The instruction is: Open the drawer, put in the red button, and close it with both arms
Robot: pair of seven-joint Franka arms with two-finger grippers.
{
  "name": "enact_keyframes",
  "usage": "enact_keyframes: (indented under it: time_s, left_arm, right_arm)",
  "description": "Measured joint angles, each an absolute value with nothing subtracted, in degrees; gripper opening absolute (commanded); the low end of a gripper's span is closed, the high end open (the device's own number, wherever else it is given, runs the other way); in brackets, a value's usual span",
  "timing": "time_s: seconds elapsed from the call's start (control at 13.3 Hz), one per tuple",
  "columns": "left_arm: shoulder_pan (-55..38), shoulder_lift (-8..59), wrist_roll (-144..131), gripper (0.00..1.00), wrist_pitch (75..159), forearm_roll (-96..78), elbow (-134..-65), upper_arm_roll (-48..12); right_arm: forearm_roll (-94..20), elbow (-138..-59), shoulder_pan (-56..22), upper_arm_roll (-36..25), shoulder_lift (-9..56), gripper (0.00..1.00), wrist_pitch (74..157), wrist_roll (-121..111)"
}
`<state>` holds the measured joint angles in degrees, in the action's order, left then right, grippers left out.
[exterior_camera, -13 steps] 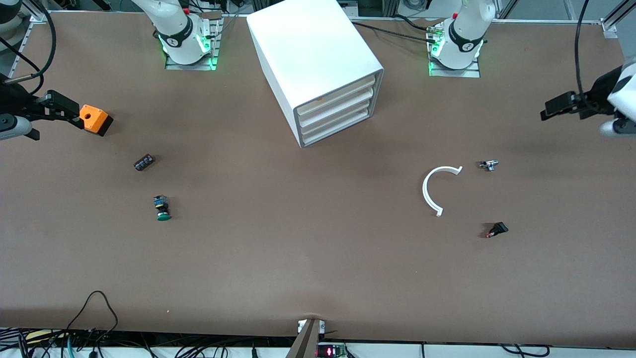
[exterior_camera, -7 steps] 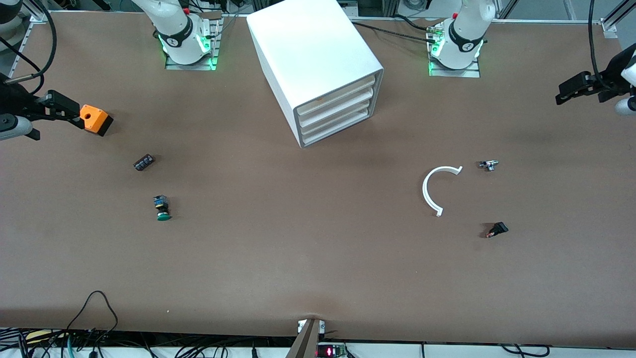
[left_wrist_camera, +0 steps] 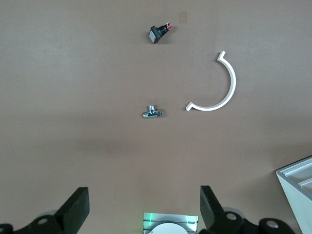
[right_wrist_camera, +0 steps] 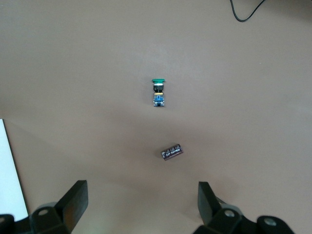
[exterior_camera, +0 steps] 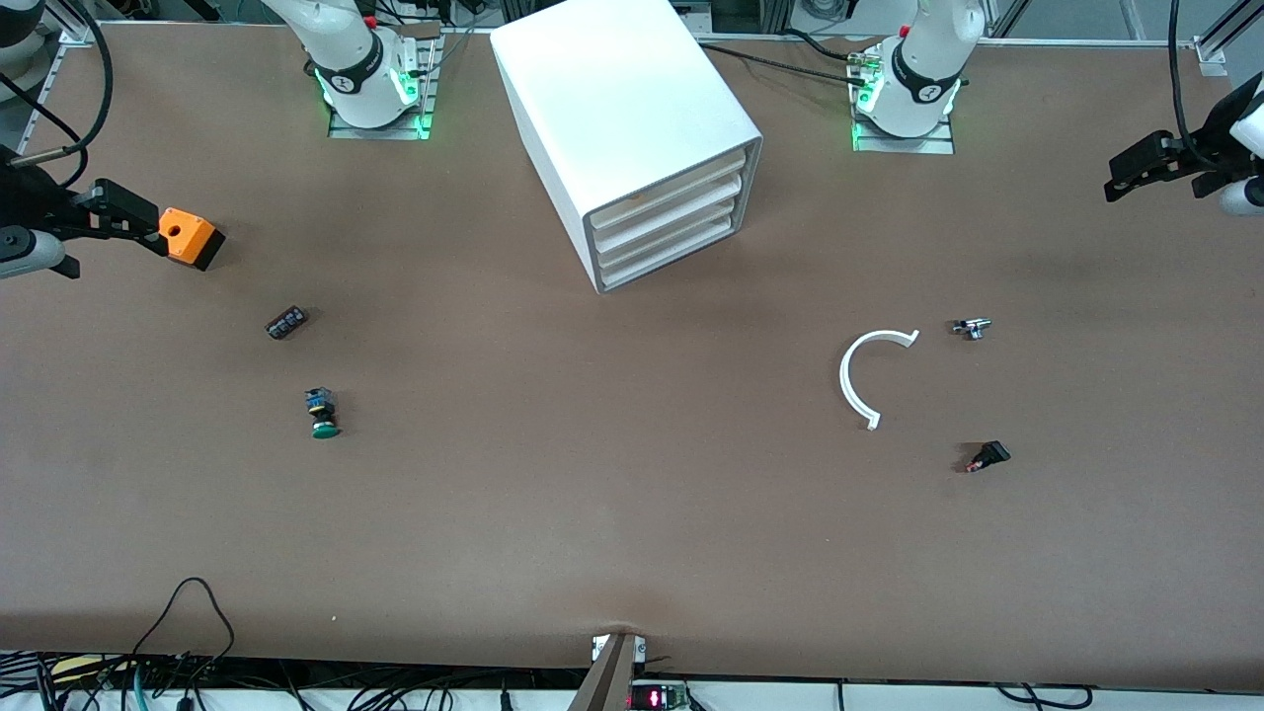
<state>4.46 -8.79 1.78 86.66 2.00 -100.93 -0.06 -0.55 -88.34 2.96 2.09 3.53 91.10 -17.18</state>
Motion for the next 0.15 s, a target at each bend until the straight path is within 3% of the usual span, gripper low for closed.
enact_keyframes:
  time_s: [0.15]
  left_arm:
    - [4.46, -9.03, 1.78, 1.0, 86.67, 1.75, -100.9, -0.02]
  right_arm:
    - [-0.55, -88.34, 2.96, 2.09, 3.53, 1.0, 91.1, -17.18]
